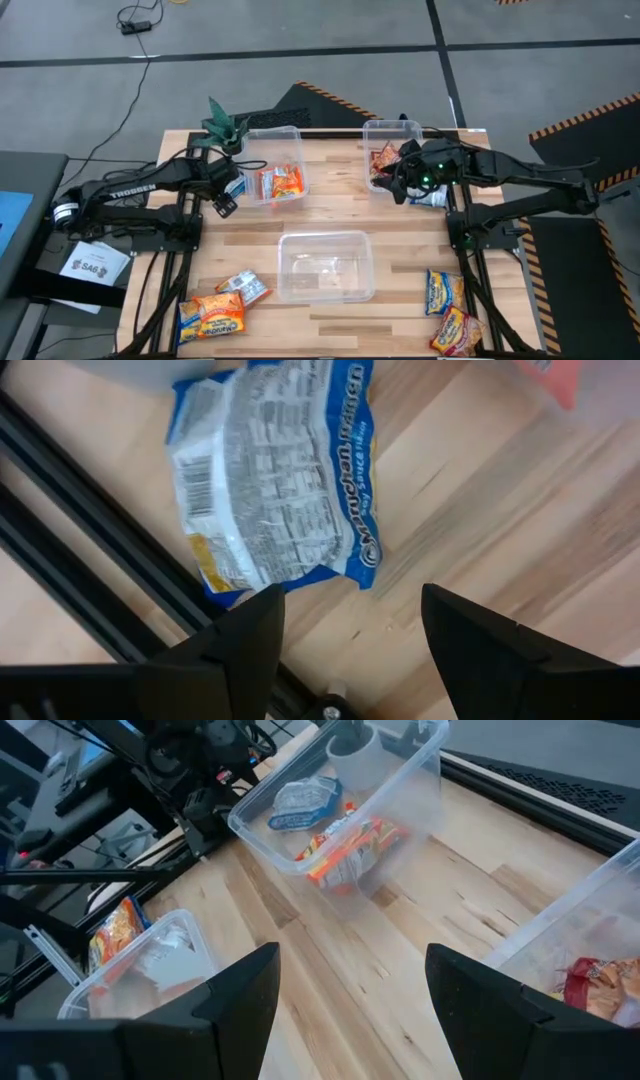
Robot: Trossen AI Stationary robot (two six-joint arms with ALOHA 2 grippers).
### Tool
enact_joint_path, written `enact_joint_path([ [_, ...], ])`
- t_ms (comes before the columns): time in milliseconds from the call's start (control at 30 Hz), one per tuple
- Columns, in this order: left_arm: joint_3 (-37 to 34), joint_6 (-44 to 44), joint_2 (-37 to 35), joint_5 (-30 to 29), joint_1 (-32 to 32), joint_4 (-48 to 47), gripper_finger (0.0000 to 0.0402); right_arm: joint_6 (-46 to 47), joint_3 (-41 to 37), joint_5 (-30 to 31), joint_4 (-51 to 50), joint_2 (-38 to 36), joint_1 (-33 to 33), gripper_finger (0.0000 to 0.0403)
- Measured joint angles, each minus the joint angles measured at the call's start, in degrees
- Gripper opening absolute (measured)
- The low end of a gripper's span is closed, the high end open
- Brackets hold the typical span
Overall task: Sort Maruchan noodles
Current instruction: Adjust the top left transparent bin on the table, then put the top left blue bag into the bottom transparent bin
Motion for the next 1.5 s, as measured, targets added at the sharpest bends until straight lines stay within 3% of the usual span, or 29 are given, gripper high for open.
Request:
enact_joint_path([
  [167,0.0,-2.66,1.74,0.16,0.02,0.71,0.0222,0.02,0.0,0.0,0.02,0.0,0.0,0.0273],
  [667,0.0,2.11,4.44,-0.85,0.02,12.84,0.0222,0.02,0.0,0.04,0.02,0.02,0.0,0.0273],
  [1100,0.02,10.56,4.44,4.17,-2.66,28.91,0.0222,-0.46,0.0,0.09,0.03,0.02,0.0,0.0273],
  [1200,0.19,11.82,4.33,1.55,-2.67,26.73,0.0222,-0.46,0.0,0.09,0.02,0.01,0.0,0.0273],
  [1333,2.38,9.98,4.09,-3.9,-0.91,16.03,0.0222,-0.47,0.0,0.11,0.02,0.01,0.0,0.0273],
  [1500,2.52,7.9,5.4,-1.62,4.39,7.04,0.0222,-0.66,0.0,0.13,0.02,0.02,0.0,0.0273],
])
